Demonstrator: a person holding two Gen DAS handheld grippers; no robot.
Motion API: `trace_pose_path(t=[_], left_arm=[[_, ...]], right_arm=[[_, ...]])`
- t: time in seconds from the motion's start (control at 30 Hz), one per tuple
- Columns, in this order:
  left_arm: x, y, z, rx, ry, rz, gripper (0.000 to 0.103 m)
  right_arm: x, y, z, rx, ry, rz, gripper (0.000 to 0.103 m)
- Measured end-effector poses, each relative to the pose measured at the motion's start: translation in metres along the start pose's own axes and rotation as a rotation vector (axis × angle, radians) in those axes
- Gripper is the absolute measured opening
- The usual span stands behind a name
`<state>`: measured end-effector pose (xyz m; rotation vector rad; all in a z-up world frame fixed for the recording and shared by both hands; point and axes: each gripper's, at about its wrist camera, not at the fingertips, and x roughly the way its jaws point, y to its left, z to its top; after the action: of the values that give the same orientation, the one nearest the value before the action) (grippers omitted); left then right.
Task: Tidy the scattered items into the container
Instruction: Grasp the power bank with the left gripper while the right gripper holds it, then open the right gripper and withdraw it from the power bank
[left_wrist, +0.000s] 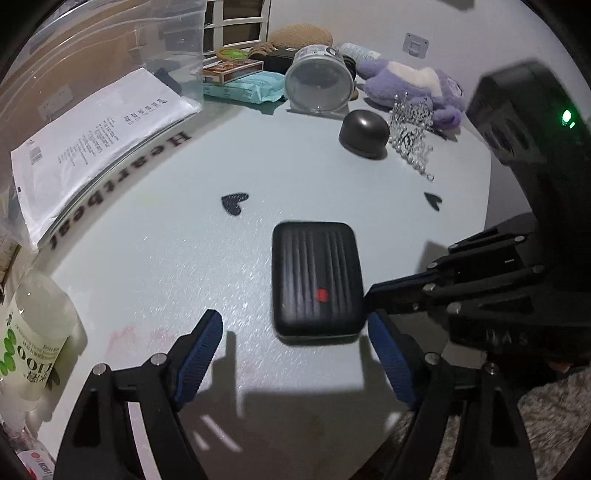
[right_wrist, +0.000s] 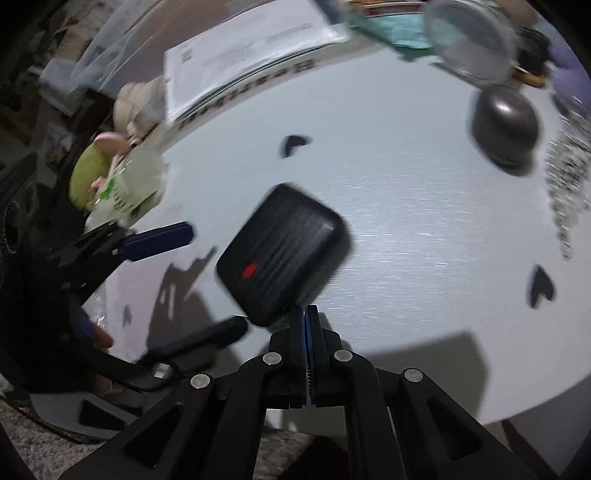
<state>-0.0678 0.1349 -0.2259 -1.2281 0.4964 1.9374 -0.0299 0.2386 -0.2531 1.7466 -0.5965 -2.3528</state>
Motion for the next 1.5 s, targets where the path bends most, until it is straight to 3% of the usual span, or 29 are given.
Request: trace_pose_path(t=[0.13, 0.23, 0.33, 0.43, 0.5, 0.57, 0.7, 0.8, 0.83, 0.87, 0.93, 1.17, 1.5], left_arm=[[0.000, -0.003, -0.004, 0.066, -0.034, 0.064, 0.082], [0.006, -0.017, -0.003, 0.184, -0.061, 0.096, 0.082], [0.017, -0.030, -0.002, 0.265, -0.042, 0.092, 0.082], [0.025, -0.032, 0.002, 0.268, -0.023, 0.083, 0.082], [0.030, -0.029, 0.005, 0.246, -0.012, 0.078, 0.079], [0.032, -0.023, 0.008, 0.211, -0.003, 0.054, 0.061], [0.031, -0.015, 0.011, 0.151, 0.009, 0.009, 0.060], [0.029, 0.008, 0.018, -0.014, 0.030, -0.118, 0.060], [0.028, 0.014, 0.019, -0.057, 0.032, -0.149, 0.060], [0.028, 0.019, 0.019, -0.090, 0.033, -0.172, 0.060], [0.027, 0.028, 0.018, -0.153, 0.035, -0.218, 0.060], [0.024, 0.044, 0.015, -0.276, 0.019, -0.305, 0.060], [0.019, 0.047, 0.011, -0.306, -0.008, -0.329, 0.060]], right_arm=[[0.001, 0.006, -0.001, -0.009, -0.001, -0.005, 0.007], [-0.006, -0.009, -0.002, 0.051, -0.014, -0.013, 0.007], [-0.013, -0.028, -0.002, 0.118, -0.031, -0.024, 0.007], [-0.019, -0.040, -0.003, 0.154, -0.045, -0.033, 0.007], [-0.022, -0.045, -0.004, 0.178, -0.051, -0.033, 0.007], [-0.024, -0.050, -0.005, 0.201, -0.051, -0.018, 0.007], [-0.024, -0.064, -0.006, 0.290, -0.047, 0.082, 0.008], [-0.021, -0.077, -0.005, 0.411, -0.044, 0.210, 0.014], [-0.020, -0.081, -0.005, 0.451, -0.043, 0.243, 0.025], [-0.021, -0.084, -0.004, 0.482, -0.046, 0.264, 0.042], [-0.022, -0.090, -0.003, 0.537, -0.052, 0.301, 0.056], [-0.004, -0.081, 0.026, 0.578, 0.026, 0.361, 0.055], [0.021, -0.057, 0.067, 0.446, 0.210, 0.265, 0.055]])
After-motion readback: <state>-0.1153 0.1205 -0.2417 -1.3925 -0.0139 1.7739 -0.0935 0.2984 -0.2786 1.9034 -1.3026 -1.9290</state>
